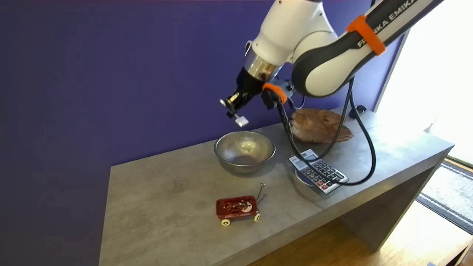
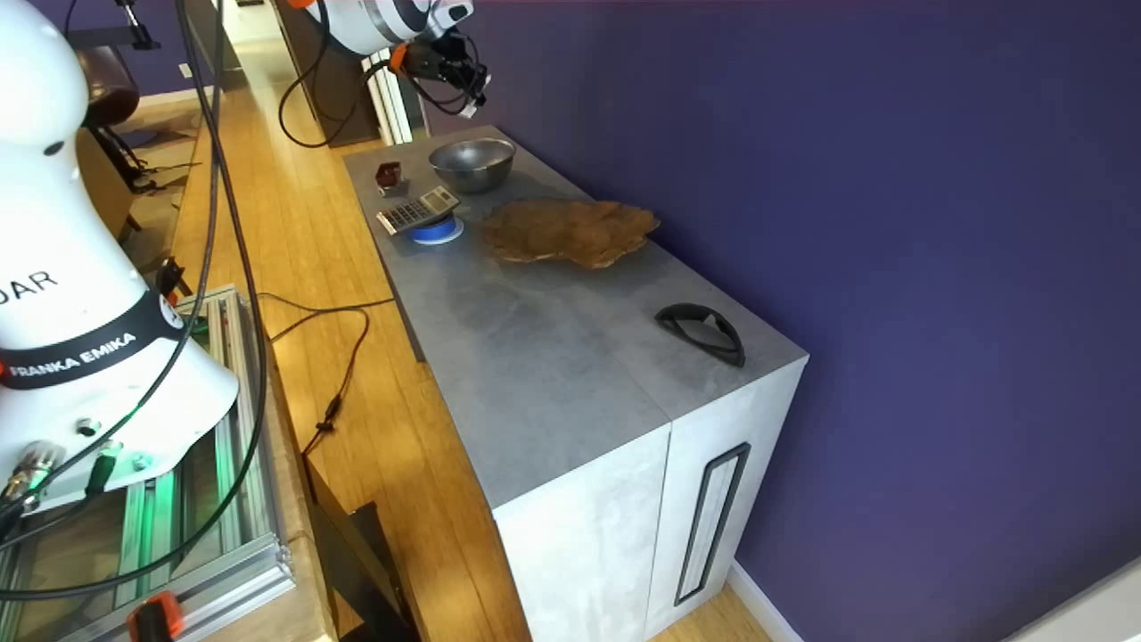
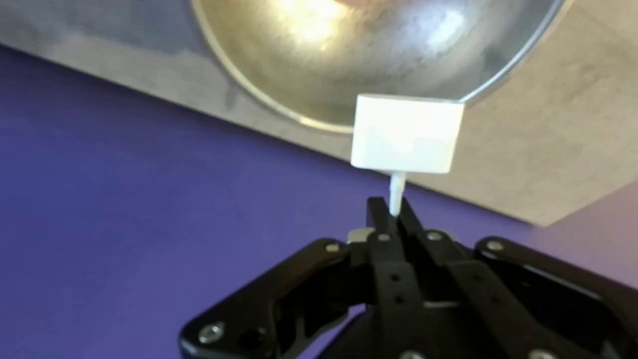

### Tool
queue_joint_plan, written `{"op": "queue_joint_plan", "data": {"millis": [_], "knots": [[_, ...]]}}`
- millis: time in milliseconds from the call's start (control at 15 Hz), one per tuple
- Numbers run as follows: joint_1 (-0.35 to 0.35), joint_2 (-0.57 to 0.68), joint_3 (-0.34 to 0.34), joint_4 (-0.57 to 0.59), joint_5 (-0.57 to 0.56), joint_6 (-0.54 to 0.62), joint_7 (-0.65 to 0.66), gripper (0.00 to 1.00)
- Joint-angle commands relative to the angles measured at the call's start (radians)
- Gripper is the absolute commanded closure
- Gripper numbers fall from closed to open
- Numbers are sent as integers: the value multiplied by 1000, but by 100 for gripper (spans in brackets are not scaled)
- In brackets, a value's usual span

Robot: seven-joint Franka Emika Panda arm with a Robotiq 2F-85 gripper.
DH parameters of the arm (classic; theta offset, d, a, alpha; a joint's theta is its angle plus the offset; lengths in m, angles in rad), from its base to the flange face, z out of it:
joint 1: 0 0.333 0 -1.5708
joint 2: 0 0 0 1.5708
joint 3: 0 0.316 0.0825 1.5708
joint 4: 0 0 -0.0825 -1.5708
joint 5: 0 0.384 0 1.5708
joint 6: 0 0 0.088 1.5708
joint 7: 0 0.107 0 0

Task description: Pick up the lightning av digital adapter and put it in the bowl

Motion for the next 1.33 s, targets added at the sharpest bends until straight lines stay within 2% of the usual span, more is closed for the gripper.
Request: {"op": "queue_joint_plan", "data": {"millis": [0, 200, 267, 333, 400, 533, 600, 800, 1000, 1133, 1267], "knots": [[152, -176, -256, -188, -58, 53, 172, 99], [260, -236, -485, -282, -120, 33, 293, 99], [263, -258, -492, -307, -110, 9, 289, 99], [194, -200, -419, -210, -99, 15, 236, 96], [206, -218, -451, -241, -104, 15, 246, 96], [213, -236, -464, -275, -106, 15, 255, 96], [219, -238, -464, -280, -106, 15, 260, 99], [205, -224, -511, -269, -151, -97, 254, 99], [160, -220, -534, -270, -213, -243, 282, 99], [92, -229, -492, -271, -220, -348, 275, 99], [0, -246, -411, -280, -196, -447, 239, 99]]}}
